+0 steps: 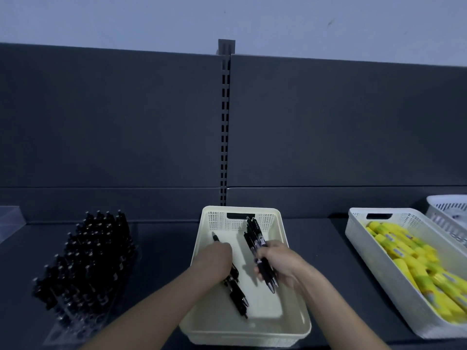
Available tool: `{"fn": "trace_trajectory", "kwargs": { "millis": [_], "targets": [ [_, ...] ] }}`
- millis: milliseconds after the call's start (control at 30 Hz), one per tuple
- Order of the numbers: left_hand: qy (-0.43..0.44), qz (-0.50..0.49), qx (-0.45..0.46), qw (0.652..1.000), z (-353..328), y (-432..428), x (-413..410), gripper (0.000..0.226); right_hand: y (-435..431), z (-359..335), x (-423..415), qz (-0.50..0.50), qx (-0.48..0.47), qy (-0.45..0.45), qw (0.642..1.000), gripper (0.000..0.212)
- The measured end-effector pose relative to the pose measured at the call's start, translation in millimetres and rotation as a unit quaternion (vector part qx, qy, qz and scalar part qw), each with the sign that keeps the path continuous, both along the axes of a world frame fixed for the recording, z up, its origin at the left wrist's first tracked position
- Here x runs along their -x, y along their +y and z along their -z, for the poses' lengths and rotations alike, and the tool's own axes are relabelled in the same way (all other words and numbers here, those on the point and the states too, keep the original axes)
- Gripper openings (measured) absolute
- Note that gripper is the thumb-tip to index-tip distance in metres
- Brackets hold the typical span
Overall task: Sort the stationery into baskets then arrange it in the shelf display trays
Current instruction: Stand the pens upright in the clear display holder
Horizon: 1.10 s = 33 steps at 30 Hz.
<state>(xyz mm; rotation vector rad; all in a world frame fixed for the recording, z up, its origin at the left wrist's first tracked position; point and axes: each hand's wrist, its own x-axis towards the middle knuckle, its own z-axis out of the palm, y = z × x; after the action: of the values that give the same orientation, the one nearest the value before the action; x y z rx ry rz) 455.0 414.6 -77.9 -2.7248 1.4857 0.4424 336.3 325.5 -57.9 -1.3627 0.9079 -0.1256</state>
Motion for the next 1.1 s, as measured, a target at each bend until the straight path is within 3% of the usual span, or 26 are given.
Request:
{"fn": "trace_trajectory", "kwargs": {
  "millis": [300,433,533,667,767,933,1000,1100],
  "targets": [
    [0.038,-0.013,0.034,0.999,4,-13,-1,0.035,8,8,0,0.016,0.038,0.018,0.999,0.015],
    [-0.035,0.004,0.06,0.998,1,-15,-5,0.04,6,10,-1,0.028,0.042,0.006,0.999,0.016],
    [-0.063,0.07,0.063,0.994,0,-22,-8,0.044,3,14,-2,0.039,0.05,-0.006,0.998,0.022],
    [-0.103,0.126,0.027,0.986,3,-30,-8,0.031,-1,17,-4,0.049,0.076,0.0,0.996,0.022],
    [-0.114,0.141,0.085,0.98,-1,-33,-11,0.021,1,13,-4,0.044,0.099,-0.001,0.994,0.022],
    [-0.124,0.055,0.232,0.963,-22,-27,-24,0.025,0,17,-7,0.04,0.142,0.013,0.989,0.018],
    [-0.149,0.044,0.222,0.963,-29,-23,-22,0.026,-1,18,-9,0.037,0.152,0.023,0.987,0.017],
    [-0.11,-0.005,0.16,0.981,-28,-19,-12,0.031,-2,20,-9,0.041,0.146,0.023,0.988,0.017]
  ]
}}
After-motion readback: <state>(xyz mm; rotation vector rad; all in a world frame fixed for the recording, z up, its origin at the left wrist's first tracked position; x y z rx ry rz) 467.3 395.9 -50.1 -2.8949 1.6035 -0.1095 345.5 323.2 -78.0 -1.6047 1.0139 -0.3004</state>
